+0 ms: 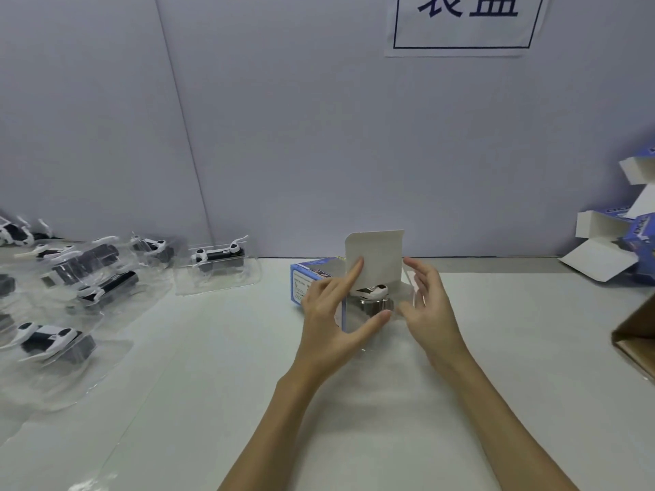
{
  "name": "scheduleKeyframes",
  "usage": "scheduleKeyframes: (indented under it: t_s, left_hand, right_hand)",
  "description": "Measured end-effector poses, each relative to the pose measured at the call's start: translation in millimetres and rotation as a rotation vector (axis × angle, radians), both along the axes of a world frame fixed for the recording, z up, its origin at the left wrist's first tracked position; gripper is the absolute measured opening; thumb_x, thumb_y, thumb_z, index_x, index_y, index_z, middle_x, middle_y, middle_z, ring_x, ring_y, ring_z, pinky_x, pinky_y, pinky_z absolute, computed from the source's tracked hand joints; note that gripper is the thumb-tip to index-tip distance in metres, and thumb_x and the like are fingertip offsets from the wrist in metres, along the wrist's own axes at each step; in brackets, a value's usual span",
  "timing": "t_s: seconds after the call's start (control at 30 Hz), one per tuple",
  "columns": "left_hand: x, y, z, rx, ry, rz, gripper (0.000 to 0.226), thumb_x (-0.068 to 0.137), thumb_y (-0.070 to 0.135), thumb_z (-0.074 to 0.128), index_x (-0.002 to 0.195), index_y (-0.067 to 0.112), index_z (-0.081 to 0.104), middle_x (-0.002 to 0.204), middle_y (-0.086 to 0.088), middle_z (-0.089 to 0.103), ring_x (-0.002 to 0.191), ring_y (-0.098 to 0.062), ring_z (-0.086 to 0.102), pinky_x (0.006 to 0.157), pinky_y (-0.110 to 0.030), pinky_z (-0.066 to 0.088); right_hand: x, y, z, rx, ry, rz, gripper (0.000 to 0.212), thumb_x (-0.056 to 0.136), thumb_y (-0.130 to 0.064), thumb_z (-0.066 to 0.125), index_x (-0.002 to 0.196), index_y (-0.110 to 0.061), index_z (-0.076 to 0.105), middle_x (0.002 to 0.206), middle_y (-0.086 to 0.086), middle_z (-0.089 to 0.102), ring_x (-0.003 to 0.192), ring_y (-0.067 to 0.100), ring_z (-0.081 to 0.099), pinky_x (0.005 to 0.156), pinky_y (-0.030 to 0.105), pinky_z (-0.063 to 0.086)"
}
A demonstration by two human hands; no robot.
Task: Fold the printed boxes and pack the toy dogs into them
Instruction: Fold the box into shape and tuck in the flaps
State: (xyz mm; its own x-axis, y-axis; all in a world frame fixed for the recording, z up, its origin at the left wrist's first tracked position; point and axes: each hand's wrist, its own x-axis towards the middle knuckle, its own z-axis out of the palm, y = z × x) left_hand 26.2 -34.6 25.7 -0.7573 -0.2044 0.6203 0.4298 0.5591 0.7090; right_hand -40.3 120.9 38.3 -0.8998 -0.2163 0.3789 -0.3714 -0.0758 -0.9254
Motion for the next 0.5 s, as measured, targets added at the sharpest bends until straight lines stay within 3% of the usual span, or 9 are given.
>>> scheduleKeyframes:
  t_s: [0.1, 0.2, 0.27, 0.37, 0.43, 0.5]
  left_hand:
    - [-6.0, -4.6, -3.2, 0.009, 0.076, 0.008, 0.068, 0.094, 0.02, 0.075, 0.154, 0.03, 0.047, 0.124, 0.012, 0.066, 0.12, -0.02, 0.053, 0.11, -0.04, 0.043]
    - [-8.8, -9.4, -3.3, 0.094, 0.092, -0.019, 0.066, 0.096, -0.001, 0.067, 0.152, 0.031, 0.052, 0.123, 0.017, 0.065, 0.12, -0.021, 0.055, 0.103, -0.019, 0.043]
    - [-7.8, -9.8, -2.0, 0.092, 0.106, -0.039, 0.066, 0.097, -0.005, 0.063, 0.15, 0.033, 0.054, 0.123, 0.024, 0.065, 0.121, -0.021, 0.055, 0.102, -0.012, 0.04]
    - [-7.3, -8.0, 3.5, 0.114, 0.094, -0.075, 0.065, 0.098, 0.002, 0.065, 0.149, 0.041, 0.054, 0.133, 0.025, 0.063, 0.131, -0.015, 0.054, 0.104, -0.009, 0.038]
    - [-5.1, -12.1, 6.2, 0.095, 0.089, -0.101, 0.068, 0.096, 0.021, 0.076, 0.153, 0.042, 0.046, 0.144, 0.019, 0.057, 0.135, -0.016, 0.051, 0.106, -0.01, 0.037]
    - [-3.5, -20.1, 6.5, -0.017, 0.078, -0.147, 0.099, 0.081, 0.036, 0.09, 0.16, 0.041, 0.03, 0.154, 0.014, 0.047, 0.141, -0.018, 0.045, 0.11, -0.013, 0.036]
  right_hand:
    - [-6.3, 1.5, -8.5, 0.124, -0.022, -0.047, 0.063, 0.096, -0.003, 0.068, 0.149, -0.024, 0.041, 0.142, -0.005, 0.057, 0.134, 0.008, 0.053, 0.113, 0.03, 0.045]
    - [-10.2, 0.7, -14.7, 0.205, -0.09, -0.07, 0.062, 0.093, -0.024, 0.077, 0.146, -0.027, 0.045, 0.122, -0.001, 0.07, 0.107, 0.013, 0.069, 0.096, 0.034, 0.056]
    - [-9.6, -2.8, -18.1, 0.24, -0.064, -0.181, 0.055, 0.089, -0.028, 0.081, 0.137, -0.027, 0.054, 0.112, 0.001, 0.072, 0.091, 0.014, 0.07, 0.079, 0.025, 0.056]
    - [-7.9, -5.8, -18.2, 0.17, -0.01, -0.303, 0.048, 0.087, -0.028, 0.083, 0.128, -0.031, 0.059, 0.098, -0.001, 0.071, 0.072, 0.007, 0.067, 0.06, 0.012, 0.048]
    - [-7.7, -3.3, -13.9, 0.13, 0.04, -0.355, 0.044, 0.087, -0.032, 0.084, 0.124, -0.034, 0.061, 0.092, -0.004, 0.07, 0.07, 0.005, 0.066, 0.059, 0.012, 0.047]
    - [-7.4, 0.8, -7.7, 0.073, 0.082, -0.41, 0.038, 0.087, -0.038, 0.082, 0.119, -0.033, 0.064, 0.086, -0.004, 0.07, 0.064, 0.007, 0.064, 0.059, 0.013, 0.046]
